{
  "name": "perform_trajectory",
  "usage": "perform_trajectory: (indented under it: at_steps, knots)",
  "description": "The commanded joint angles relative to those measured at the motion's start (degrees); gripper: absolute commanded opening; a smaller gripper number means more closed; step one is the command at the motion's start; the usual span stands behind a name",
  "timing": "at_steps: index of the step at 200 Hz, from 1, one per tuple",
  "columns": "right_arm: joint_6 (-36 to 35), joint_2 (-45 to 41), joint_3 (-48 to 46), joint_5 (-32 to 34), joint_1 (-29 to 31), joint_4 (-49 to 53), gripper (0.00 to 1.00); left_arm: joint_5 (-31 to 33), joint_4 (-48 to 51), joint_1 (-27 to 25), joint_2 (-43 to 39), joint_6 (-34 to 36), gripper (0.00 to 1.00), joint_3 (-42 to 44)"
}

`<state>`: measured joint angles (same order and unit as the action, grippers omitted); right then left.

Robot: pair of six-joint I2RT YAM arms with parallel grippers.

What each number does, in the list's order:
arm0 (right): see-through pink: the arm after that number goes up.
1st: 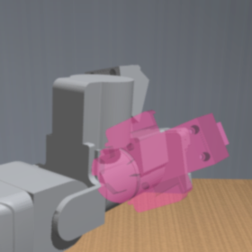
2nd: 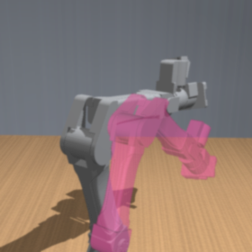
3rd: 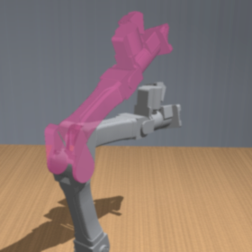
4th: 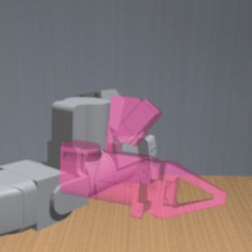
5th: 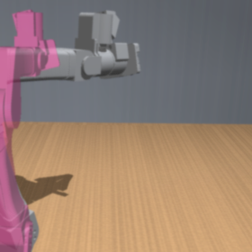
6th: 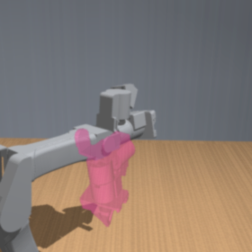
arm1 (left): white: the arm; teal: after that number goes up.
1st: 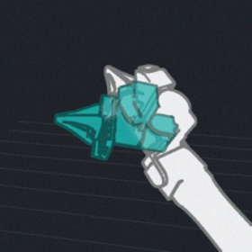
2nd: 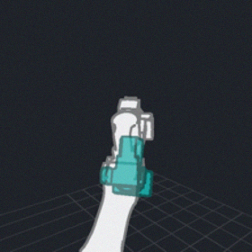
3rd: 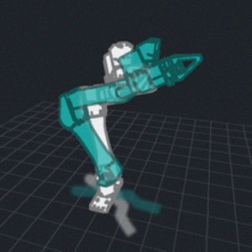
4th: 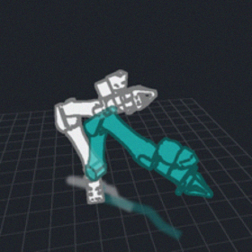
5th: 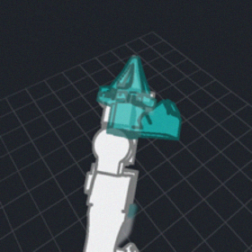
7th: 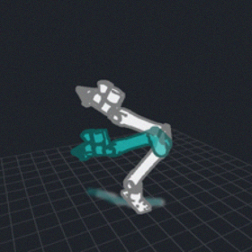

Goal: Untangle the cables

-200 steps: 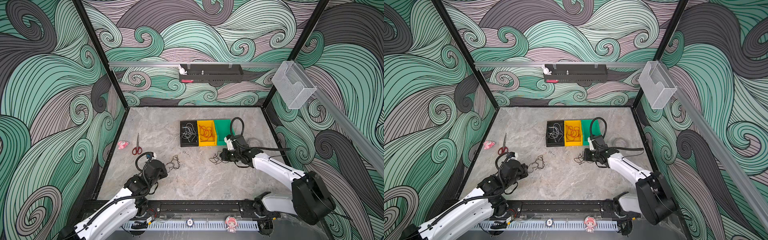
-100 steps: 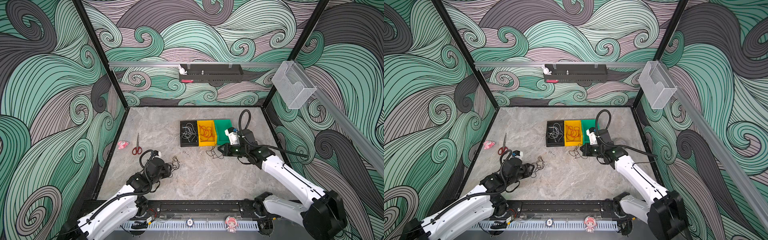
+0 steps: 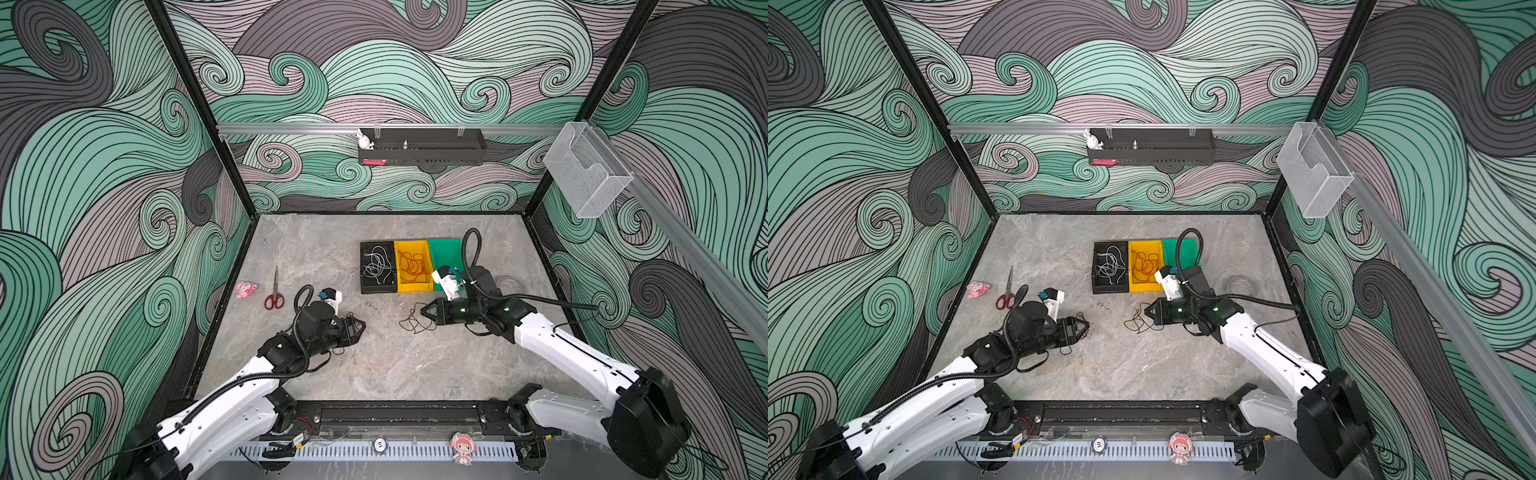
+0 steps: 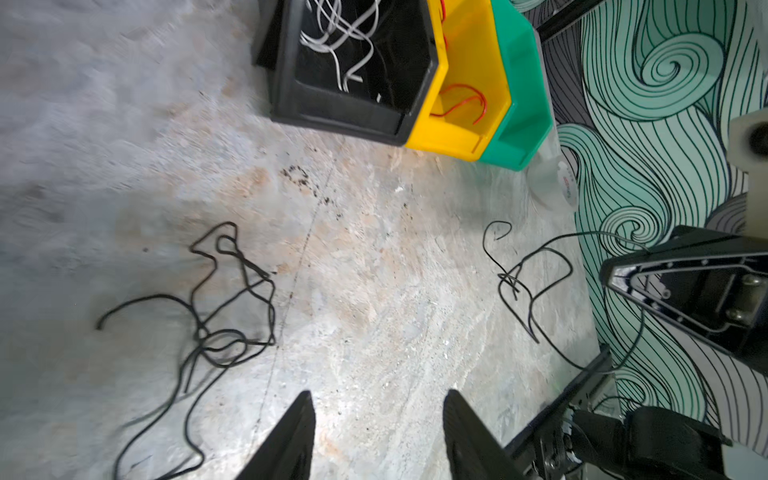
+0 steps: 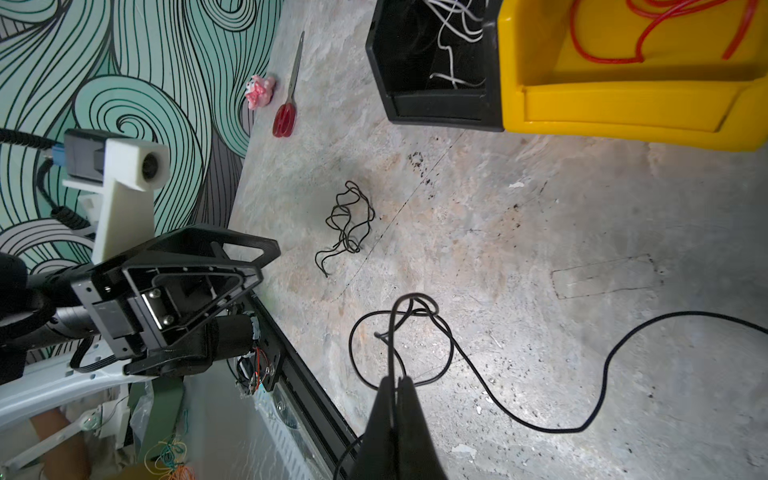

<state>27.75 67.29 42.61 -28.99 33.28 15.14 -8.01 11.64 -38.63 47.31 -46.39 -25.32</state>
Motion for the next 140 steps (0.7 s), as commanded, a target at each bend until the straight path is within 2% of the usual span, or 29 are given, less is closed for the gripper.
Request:
perform_trajectory:
  at_steps: [1, 39, 79, 120, 140]
  knots:
    - [1.37, 0.58, -0.85, -0.33, 2.26, -3.86, 0.01, -2.80, -11.01, -2.79, 2.90, -4.00, 0.54, -0.12]
    - [2.62, 2.53, -1.74, -0.07, 5.81, -7.31, 0.01, -1.30, -17.98, -8.44, 10.58, -4.89, 0.55, -1.43]
    - [3.17, 2.99, -1.74, 0.17, 6.69, -8.65, 0.01, -0.02, -21.38, -10.92, 15.89, -6.11, 0.53, -1.39]
    - [3.39, 3.85, -1.56, 0.17, 7.58, -9.57, 0.01, -0.19, -24.01, -11.67, 19.09, -7.17, 0.44, -1.73]
    - [3.41, 4.23, -1.54, 0.11, 7.92, -9.91, 0.02, -0.99, -25.75, -12.21, 21.16, -7.79, 0.34, -1.90]
